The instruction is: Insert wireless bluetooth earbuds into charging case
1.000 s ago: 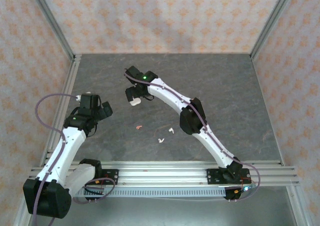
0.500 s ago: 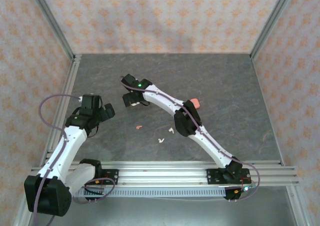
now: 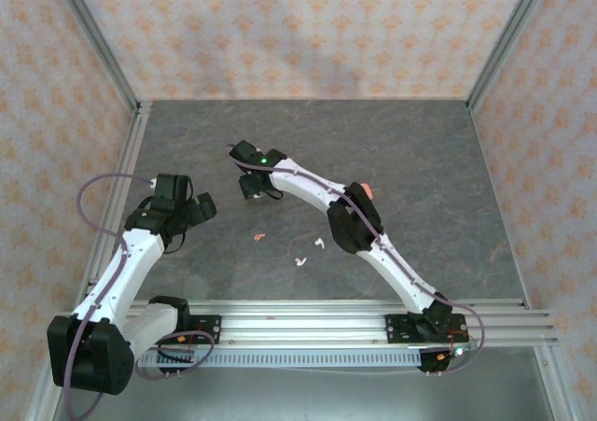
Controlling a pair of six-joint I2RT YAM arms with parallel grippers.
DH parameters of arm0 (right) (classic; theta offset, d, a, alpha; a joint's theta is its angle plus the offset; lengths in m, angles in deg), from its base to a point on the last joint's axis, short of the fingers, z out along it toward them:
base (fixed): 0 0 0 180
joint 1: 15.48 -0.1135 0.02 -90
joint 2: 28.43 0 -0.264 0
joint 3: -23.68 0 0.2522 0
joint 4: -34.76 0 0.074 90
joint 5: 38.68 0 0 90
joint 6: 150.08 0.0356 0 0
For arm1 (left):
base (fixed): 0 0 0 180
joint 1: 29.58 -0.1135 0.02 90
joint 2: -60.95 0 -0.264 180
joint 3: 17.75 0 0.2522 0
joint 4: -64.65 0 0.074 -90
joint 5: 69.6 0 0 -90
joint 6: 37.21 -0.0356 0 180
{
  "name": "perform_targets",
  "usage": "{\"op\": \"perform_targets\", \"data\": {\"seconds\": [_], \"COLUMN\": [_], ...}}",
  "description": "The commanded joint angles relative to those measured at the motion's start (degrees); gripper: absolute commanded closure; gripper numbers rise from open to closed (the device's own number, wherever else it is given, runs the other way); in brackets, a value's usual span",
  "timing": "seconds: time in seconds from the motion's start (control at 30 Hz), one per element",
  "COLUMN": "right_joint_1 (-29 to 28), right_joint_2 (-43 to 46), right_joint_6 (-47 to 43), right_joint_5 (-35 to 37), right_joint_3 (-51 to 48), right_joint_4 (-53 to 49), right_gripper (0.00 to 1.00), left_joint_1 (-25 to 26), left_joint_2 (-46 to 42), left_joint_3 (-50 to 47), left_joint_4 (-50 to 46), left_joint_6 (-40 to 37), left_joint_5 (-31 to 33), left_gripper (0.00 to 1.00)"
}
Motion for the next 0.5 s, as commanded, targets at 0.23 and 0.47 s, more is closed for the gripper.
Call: {"op": "perform_targets", "data": {"seconds": [0.23, 0.47], "right_joint_1": [4.84, 7.86], "right_joint_2": [18.38, 35.65], "right_joint_6": [17.33, 28.52], "right_joint_5": [-12.21, -12.81], "right_joint_3": [-21.76, -41.27], "right_joint_4": [13.84, 30.94], "right_gripper": [0.41, 0.41], "left_joint_1": [0.34, 8.41], "left_joint_2": [-3.64, -5.24], "left_joint_3": [-1.18, -1.01], "left_joint_4": [9.81, 20.90], "left_joint_6": [-2.75, -1.11], "left_joint_5": [-21.36, -23.82], "left_gripper": [0.00, 0.00]}}
